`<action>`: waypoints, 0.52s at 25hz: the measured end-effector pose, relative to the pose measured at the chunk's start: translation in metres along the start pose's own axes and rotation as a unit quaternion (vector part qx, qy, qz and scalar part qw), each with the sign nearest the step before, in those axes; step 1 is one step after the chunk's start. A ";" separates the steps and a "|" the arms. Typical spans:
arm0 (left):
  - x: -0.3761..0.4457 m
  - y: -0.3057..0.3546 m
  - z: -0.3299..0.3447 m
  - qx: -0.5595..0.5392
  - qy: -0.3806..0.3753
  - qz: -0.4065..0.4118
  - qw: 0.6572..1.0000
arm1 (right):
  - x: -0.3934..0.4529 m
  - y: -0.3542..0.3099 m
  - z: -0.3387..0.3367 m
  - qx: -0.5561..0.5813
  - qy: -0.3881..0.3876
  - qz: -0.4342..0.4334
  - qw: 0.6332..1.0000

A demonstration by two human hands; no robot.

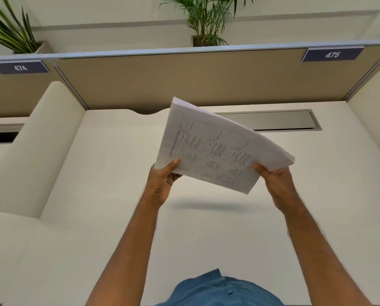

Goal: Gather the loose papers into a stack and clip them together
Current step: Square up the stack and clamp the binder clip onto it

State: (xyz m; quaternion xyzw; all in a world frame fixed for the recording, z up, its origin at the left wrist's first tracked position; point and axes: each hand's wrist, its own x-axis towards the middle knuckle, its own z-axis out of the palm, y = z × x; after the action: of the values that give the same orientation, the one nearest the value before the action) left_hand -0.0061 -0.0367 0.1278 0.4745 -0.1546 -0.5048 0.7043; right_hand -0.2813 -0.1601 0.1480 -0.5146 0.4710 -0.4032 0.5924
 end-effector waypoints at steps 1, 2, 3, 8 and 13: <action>0.000 0.004 -0.006 0.043 -0.008 -0.001 0.999 | 0.001 -0.004 0.000 -0.005 0.016 -0.016 1.000; 0.001 0.007 -0.010 0.084 -0.018 0.002 0.996 | 0.002 -0.007 0.000 -0.011 0.029 -0.033 0.999; 0.002 0.011 -0.014 0.123 -0.027 0.005 0.992 | 0.002 -0.009 0.001 -0.017 0.038 -0.047 0.998; 0.009 0.033 -0.011 0.240 -0.047 0.024 0.969 | -0.001 -0.010 0.003 -0.070 0.023 -0.079 0.994; 0.015 0.015 -0.018 0.210 -0.027 0.021 0.977 | -0.002 0.009 0.003 -0.090 0.008 -0.074 0.993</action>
State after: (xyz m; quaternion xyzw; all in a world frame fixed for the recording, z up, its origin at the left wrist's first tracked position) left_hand 0.0213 -0.0403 0.1270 0.5950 -0.2861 -0.4583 0.5950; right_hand -0.2791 -0.1560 0.1394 -0.5963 0.4702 -0.4060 0.5084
